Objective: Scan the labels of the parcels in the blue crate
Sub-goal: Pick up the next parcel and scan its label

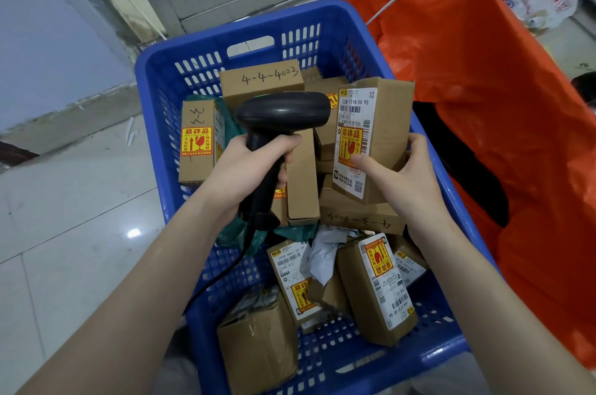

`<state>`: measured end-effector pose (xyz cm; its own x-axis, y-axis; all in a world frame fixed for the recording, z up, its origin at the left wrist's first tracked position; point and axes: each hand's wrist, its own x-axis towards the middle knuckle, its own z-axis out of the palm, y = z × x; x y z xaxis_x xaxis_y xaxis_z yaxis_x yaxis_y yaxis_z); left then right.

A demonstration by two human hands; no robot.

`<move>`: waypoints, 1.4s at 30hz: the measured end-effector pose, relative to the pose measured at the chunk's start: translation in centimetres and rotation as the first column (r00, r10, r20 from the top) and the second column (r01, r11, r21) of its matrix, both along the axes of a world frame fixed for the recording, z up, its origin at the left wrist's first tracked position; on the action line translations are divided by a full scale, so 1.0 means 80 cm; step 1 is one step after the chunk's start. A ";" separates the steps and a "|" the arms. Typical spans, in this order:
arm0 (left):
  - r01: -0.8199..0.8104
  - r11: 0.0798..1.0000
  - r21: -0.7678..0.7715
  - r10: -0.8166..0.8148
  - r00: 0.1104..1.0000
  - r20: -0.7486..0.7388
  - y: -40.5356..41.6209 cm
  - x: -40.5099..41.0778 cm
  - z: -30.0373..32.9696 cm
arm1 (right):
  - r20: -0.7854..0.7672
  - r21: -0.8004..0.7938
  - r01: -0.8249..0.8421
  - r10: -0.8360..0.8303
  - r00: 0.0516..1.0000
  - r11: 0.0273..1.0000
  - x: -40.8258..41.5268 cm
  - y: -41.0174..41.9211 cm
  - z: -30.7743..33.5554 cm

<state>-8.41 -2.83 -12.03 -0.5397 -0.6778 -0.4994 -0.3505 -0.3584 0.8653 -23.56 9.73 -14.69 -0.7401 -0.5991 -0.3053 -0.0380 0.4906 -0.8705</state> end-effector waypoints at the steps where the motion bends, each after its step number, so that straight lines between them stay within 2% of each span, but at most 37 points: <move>1: 0.000 1.000 -0.002 0.000 1.000 0.001 0.000 0.000 0.000 | 0.004 0.004 0.000 0.000 1.000 1.000 0.000 0.000 0.000; 16: -0.029 1.000 0.007 0.029 1.000 0.000 -0.004 0.003 -0.004 | 0.056 0.003 -0.057 0.056 0.997 0.998 0.003 0.000 0.003; 26: -0.070 0.998 0.002 0.069 0.997 0.021 -0.007 0.003 -0.006 | 0.101 0.048 -0.030 0.025 0.995 0.998 0.001 0.001 -0.005; 38: -0.074 0.997 -0.032 0.076 0.993 0.085 -0.010 0.008 -0.010 | 0.049 0.273 -0.143 0.134 0.990 0.951 0.001 0.004 -0.020; 42: -0.053 0.998 -0.023 0.054 0.997 0.058 -0.008 0.007 -0.009 | 0.027 0.340 -0.149 0.149 0.988 0.929 0.000 0.004 -0.022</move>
